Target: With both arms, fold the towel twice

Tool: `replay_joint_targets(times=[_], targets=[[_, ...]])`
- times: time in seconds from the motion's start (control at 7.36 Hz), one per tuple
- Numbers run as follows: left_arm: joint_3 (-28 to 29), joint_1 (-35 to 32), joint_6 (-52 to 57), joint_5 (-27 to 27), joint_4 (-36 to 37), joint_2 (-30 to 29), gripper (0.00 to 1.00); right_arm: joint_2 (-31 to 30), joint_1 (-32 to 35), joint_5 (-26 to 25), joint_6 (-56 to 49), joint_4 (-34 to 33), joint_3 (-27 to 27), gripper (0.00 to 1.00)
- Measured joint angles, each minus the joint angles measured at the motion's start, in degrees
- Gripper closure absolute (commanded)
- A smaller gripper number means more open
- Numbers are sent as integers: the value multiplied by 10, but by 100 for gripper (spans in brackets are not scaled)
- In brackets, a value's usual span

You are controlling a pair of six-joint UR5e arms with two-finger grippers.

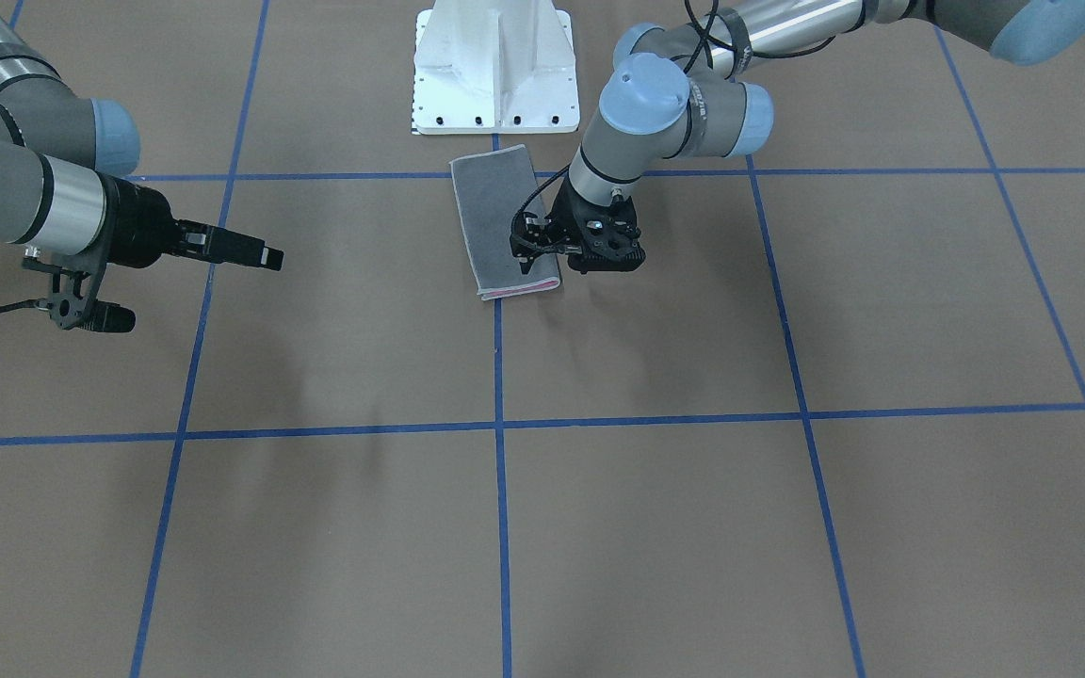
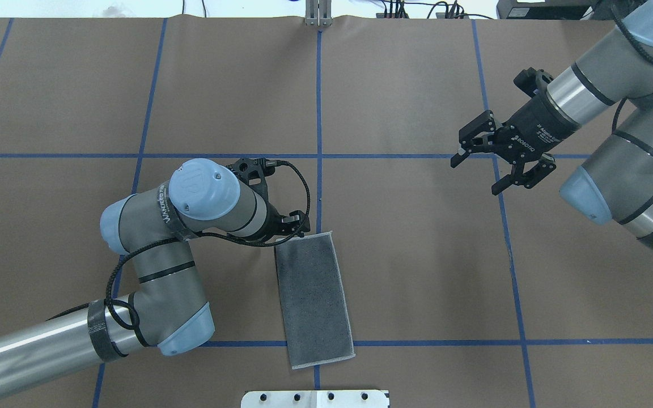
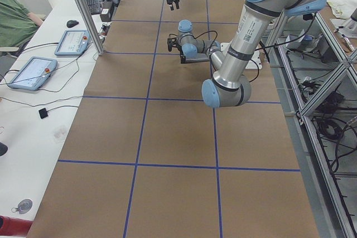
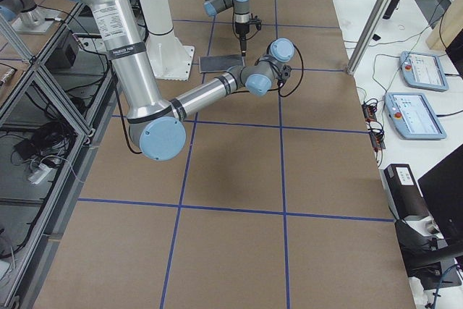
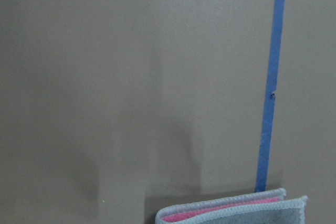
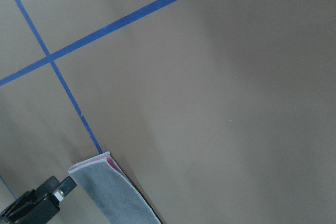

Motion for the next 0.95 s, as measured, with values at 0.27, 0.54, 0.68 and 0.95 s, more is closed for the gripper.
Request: replay_joint_targets(times=[0.27,0.54,0.68,0.95], targets=[[5,0,2,1,0,-3,26,0,0,-1,0,0,0,0],[7,0,2,1,1,-3,36,-1,0,-1,0,0,0,0],[8,0,2,1,1,-3,43,-1,0,-1,0,0,0,0],[9,0,2,1,1,-3,51,-1,0,-2,0,0,0,0]])
